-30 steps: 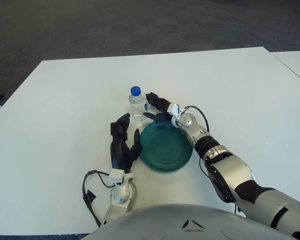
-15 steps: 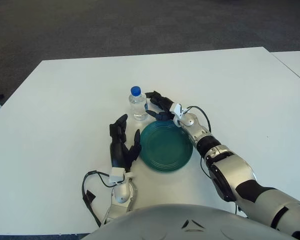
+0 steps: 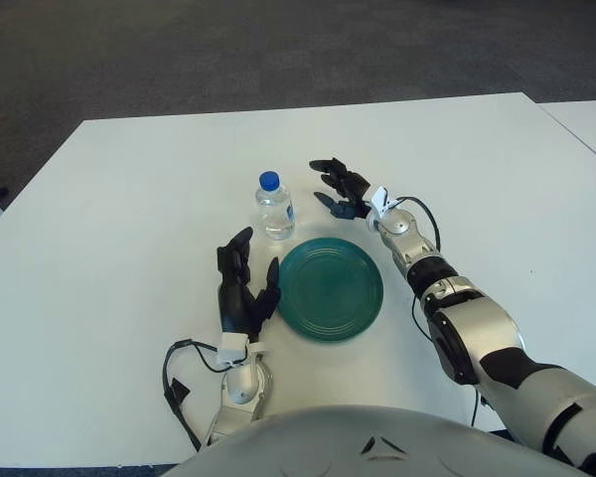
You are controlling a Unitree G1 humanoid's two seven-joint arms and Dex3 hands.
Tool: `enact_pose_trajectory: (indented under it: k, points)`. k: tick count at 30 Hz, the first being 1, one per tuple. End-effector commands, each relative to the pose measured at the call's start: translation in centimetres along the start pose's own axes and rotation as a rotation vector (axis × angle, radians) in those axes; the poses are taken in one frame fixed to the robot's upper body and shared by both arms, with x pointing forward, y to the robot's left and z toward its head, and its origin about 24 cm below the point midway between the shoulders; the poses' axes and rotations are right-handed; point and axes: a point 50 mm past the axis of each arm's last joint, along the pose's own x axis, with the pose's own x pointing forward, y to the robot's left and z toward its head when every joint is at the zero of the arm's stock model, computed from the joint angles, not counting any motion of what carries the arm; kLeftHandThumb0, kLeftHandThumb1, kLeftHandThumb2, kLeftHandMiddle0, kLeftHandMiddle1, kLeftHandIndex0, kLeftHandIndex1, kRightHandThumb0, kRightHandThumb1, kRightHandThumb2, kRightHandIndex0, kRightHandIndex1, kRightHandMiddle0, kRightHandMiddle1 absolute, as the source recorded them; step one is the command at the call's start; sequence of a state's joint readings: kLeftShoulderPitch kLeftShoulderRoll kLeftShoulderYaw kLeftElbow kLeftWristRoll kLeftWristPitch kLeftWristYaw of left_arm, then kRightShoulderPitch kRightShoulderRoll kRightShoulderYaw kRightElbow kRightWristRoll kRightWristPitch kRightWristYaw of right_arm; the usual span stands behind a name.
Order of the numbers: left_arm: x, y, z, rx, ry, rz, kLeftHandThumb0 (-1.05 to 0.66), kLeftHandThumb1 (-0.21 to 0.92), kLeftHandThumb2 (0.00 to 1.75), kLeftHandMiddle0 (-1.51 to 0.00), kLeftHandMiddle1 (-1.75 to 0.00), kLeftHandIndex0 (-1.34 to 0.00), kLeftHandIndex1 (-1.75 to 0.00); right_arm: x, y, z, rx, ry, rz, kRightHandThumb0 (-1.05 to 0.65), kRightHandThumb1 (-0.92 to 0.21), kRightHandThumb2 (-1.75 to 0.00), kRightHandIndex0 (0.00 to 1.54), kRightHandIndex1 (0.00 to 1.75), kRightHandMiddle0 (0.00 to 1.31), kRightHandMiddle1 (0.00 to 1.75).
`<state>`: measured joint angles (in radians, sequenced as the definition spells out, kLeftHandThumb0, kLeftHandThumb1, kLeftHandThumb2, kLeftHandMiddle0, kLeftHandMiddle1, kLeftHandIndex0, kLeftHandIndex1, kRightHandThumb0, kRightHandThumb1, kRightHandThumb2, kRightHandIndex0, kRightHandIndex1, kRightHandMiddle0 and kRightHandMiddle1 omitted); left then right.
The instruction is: Put the bottle into the plate.
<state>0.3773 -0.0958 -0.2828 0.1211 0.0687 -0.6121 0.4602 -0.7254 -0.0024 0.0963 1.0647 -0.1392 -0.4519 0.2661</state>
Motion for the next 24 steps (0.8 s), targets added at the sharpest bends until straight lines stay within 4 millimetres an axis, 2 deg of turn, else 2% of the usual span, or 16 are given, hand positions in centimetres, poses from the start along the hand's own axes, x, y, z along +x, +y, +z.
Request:
enact_pose_trajectory:
  k: [1,2,7,10,17,24]
  points:
    - [-5.4,0.5,-5.3,0.15,0.309,-0.03,-0.66,0.92,0.32,-0.46,-0.34,-0.05,-0.93,0.5,-2.1,1.9,0.025,-0.085,-0.048,-1.0,-0.92,-0.48,0.32,0.26,0.0,0.58]
    - [-5.4,0.7,-5.3,0.152,0.309,-0.029,-0.67,0.92,0.32,-0.46,-0.34,-0.04,-0.92,0.3,-2.4,1.6,0.02,-0.077,-0.055,-1.0,-0.92,-0.48,0.32,0.27,0.0,0.58]
    - [-5.2,1.1,-5.4,0.154,0.32,-0.016,-0.7,0.9,0.3,-0.43,-0.32,-0.03,-0.91,-0.5,-3.4,0.7,-0.001,-0.049,-0.074,-1.03,-0.92,-0.48,0.21,0.56,0.0,0.59]
    - [-5.1,1.3,-5.4,0.148,0.322,-0.001,-0.71,0.88,0.28,-0.41,-0.31,-0.02,-0.9,-0.8,-3.7,0.5,-0.005,-0.045,-0.074,-1.03,-0.92,-0.48,0.19,0.64,0.0,0.58]
    - [-4.8,1.7,-5.7,0.147,0.331,0.028,-0.72,0.84,0.25,-0.36,-0.28,0.0,-0.83,-1.6,-4.3,0.0,-0.026,-0.048,-0.086,-1.03,-0.92,-0.54,0.15,0.65,0.0,0.53]
    - [-4.1,2.4,-5.5,0.178,0.335,0.049,-0.76,0.81,0.22,-0.36,-0.26,0.0,-0.79,-3.3,-5.4,-1.2,-0.045,-0.048,-0.107,-1.02,-0.92,-0.6,0.16,0.63,0.0,0.58]
